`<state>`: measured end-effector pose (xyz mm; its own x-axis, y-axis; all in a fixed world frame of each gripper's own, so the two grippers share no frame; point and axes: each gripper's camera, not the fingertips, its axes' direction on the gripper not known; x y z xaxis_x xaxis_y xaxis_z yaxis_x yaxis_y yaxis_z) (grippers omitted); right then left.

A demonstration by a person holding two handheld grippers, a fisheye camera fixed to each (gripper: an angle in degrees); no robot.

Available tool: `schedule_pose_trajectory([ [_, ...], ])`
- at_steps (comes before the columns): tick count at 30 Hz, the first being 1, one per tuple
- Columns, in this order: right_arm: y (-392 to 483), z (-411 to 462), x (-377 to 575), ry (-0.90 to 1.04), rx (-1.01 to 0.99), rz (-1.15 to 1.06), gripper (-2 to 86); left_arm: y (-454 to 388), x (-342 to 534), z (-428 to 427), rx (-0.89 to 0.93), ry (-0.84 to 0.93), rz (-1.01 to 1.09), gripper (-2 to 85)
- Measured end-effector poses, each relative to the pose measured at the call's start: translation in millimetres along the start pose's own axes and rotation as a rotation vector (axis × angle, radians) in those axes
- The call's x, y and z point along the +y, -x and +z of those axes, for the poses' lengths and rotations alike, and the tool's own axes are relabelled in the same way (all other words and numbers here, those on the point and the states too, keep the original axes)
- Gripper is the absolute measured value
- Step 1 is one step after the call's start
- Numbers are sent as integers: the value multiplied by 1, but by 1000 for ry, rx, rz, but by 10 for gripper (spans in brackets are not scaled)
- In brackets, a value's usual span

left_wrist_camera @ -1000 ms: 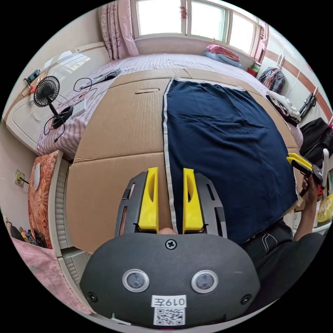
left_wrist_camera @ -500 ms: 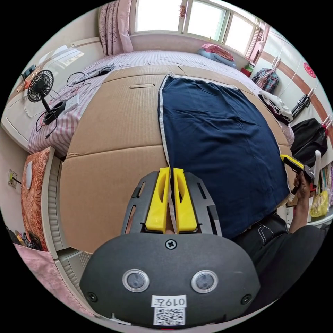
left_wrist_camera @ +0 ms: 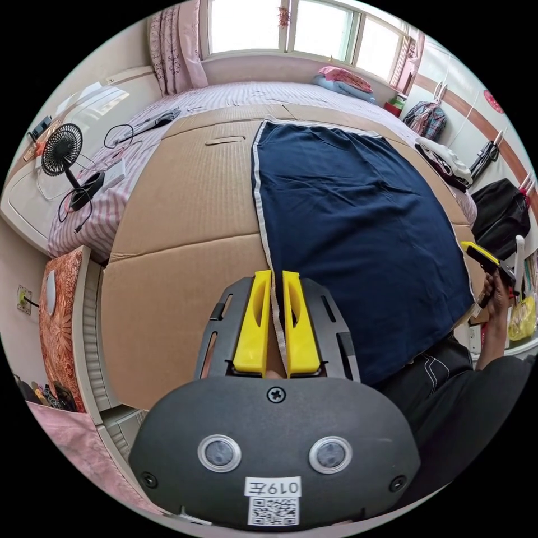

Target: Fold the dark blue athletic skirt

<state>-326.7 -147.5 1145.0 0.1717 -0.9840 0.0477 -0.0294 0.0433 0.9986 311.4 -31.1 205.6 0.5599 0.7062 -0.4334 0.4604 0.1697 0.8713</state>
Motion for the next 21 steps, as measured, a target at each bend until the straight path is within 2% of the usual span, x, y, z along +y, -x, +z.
schedule_pose_trajectory([
  [7,3,-12,12,21,-16,49,77,-11,5,-6,-9,5,21,15],
  [14,32,-24,9,57,73,-29,11,-20,13,-12,-3,0,21,14],
  [21,58,-24,6,114,139,-92,-2,-33,21,-17,-20,-8,48,15],
])
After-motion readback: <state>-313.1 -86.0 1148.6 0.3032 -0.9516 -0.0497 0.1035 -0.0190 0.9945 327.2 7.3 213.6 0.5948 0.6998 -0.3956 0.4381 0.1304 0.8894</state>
